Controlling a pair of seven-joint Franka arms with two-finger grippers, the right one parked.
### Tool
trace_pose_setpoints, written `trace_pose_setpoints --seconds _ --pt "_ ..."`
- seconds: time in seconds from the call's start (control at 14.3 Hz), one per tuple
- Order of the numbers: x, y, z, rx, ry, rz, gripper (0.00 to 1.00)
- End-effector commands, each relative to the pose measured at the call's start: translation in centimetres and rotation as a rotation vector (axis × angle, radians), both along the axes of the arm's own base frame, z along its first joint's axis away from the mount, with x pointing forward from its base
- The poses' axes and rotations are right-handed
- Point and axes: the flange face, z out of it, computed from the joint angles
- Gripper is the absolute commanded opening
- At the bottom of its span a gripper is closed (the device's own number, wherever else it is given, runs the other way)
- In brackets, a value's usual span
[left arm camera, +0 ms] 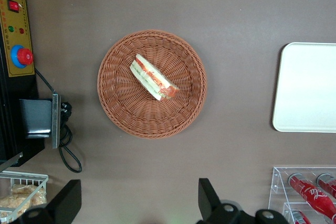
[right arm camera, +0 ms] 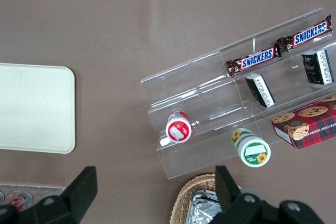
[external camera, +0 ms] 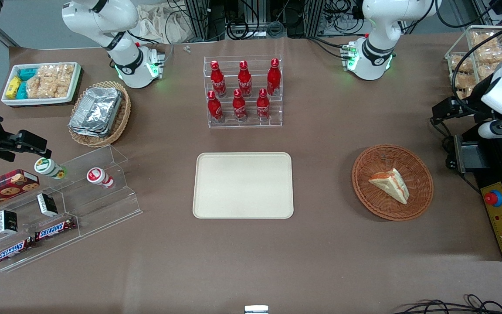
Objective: Place sandwich from basket to tray
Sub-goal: 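Move the left gripper over the wrapped sandwich in the wicker basket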
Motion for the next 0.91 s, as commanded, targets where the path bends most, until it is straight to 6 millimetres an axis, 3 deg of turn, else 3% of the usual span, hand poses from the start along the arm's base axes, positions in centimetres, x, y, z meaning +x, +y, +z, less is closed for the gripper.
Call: trace_pose_setpoints --seconds 0.0,0.21,0.35,0.84 --pt "-0.4 0.2 1.0 -0.001 0.002 -0.010 1.00" --pt "-0.1 0.4 0.1 0.002 0.020 0.019 1.00" --pt "0.4 0.6 -1.4 0.006 0.048 0.162 1.00" --pt "1.6 1.4 -10.3 0.014 0.032 0.457 1.00"
